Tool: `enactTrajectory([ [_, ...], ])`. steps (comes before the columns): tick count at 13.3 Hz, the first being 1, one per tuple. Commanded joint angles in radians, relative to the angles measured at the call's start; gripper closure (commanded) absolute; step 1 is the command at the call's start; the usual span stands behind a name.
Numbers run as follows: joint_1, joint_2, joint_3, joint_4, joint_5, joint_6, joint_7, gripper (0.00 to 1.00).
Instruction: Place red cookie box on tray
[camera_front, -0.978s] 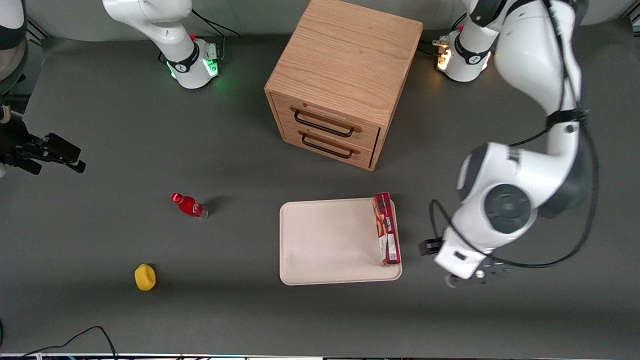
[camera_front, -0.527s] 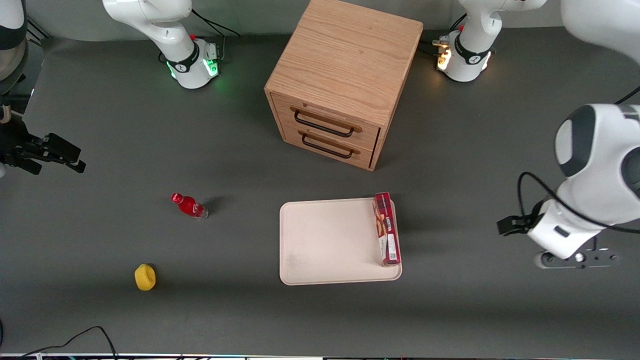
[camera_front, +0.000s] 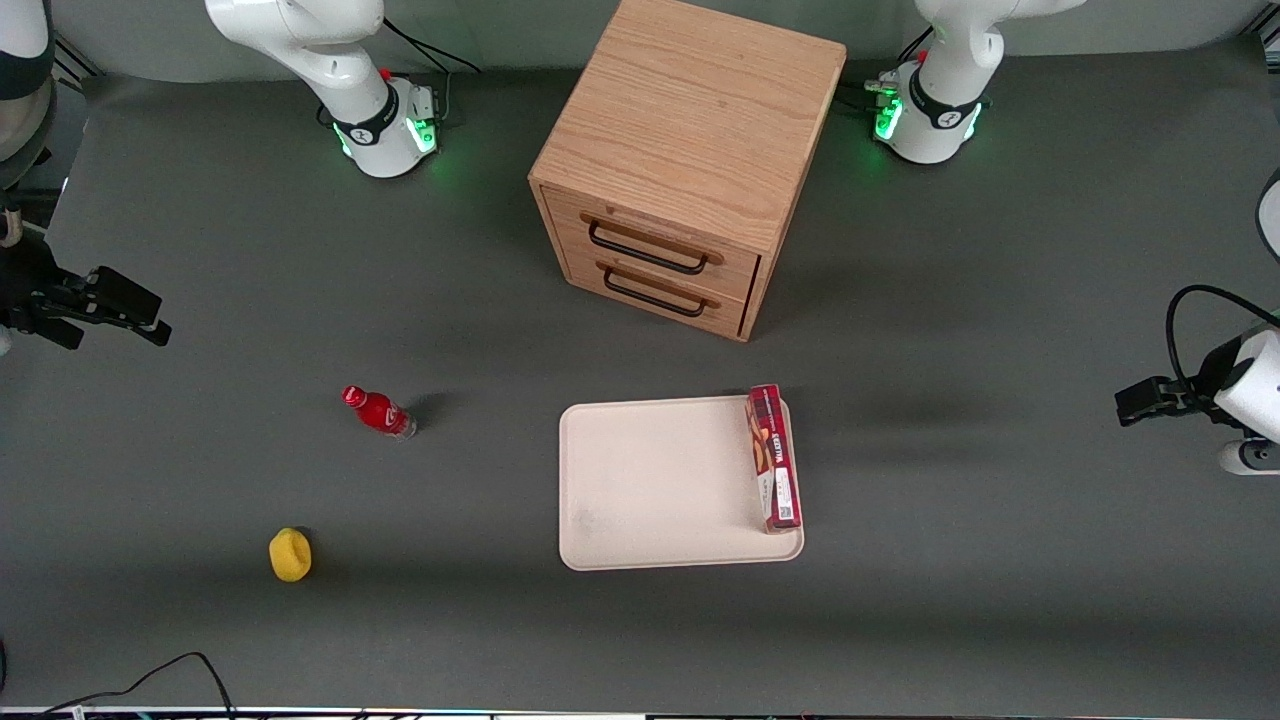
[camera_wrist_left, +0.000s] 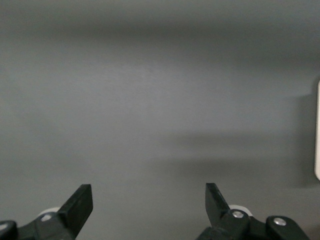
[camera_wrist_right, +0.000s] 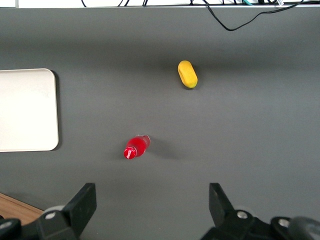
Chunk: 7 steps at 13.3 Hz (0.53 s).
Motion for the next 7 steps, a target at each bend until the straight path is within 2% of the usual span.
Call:
enactTrajectory([
  [1, -0.001, -0.014, -0.010, -0.015, -0.037, -0.002, 0.001, 0.00],
  [3, -0.004, -0.006, -0.009, -0.006, -0.072, -0.015, 0.053, 0.00],
  [7, -0.024, -0.014, -0.017, 0.032, -0.069, -0.048, 0.039, 0.00],
])
